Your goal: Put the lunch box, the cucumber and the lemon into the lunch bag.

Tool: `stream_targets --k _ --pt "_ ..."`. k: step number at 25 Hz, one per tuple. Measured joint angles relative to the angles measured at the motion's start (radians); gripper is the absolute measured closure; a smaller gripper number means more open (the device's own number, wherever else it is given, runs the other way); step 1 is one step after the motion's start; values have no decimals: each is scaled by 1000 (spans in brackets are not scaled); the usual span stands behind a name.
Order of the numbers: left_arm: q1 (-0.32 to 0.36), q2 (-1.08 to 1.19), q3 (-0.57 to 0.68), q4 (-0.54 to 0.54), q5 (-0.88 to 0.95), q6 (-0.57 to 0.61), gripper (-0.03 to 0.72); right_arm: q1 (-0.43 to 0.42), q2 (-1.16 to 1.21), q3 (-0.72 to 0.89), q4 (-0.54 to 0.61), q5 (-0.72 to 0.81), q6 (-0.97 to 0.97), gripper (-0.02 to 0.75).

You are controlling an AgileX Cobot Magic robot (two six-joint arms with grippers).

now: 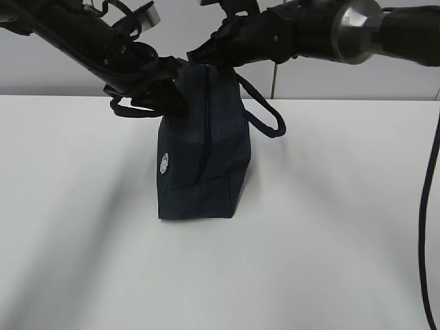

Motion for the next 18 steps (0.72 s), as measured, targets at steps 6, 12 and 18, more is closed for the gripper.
stream_targets --k 6,12,18 --pt "2 0 -2 5 94 89 681 0 0 -31 16 64 0 738" --pt "2 0 -3 6 149 111 682 0 1 -57 20 109 0 738" --pt "2 0 -3 6 189 121 683 -3 10 -58 24 123 0 738"
